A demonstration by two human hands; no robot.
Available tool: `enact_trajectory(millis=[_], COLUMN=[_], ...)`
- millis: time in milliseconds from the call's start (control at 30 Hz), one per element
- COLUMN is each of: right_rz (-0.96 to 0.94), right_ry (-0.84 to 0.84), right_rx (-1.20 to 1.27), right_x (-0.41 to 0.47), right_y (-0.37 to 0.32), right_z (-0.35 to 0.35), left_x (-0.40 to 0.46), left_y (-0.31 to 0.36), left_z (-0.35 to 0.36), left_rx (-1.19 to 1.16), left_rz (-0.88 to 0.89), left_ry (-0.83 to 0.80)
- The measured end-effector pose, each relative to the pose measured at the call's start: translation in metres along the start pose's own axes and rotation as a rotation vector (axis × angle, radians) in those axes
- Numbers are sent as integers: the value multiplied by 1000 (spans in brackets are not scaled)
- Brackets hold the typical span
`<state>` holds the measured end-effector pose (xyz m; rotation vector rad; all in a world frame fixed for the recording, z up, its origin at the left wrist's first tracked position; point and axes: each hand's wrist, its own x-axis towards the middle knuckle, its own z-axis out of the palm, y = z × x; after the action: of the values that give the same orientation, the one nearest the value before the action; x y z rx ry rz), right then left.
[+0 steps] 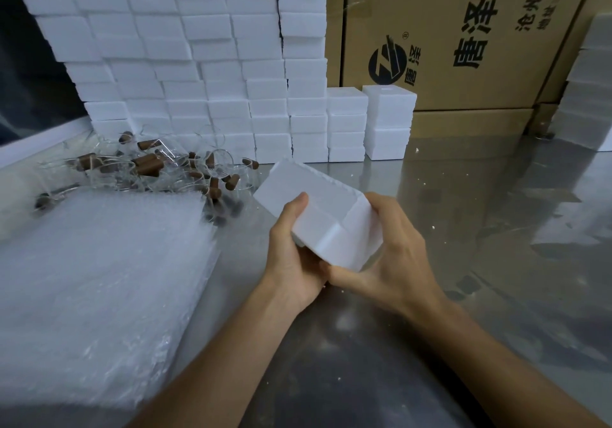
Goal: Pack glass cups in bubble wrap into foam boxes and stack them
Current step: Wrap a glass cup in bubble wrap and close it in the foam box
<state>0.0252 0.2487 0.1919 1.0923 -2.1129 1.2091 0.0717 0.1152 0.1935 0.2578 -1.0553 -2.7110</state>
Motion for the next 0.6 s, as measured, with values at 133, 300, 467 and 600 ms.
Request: enact_trajectory(millis=[133,300,467,600], right_rz=[-27,-32,-47,-58], right_ry=[-4,-1,17,27], right_rx=[-11,22,24,22], right_x=[-1,-1,-3,-3], right_y=[-3,-9,-7,-4], right_z=[1,6,12,15], left_x=[-1,-2,-3,-4], left_y=[0,2,2,1], left_z=[-2,-5,-6,-6], left_rx=[12,20,24,12], left_rz=[30,97,119,134], left_ry=[-25,-2,1,-8])
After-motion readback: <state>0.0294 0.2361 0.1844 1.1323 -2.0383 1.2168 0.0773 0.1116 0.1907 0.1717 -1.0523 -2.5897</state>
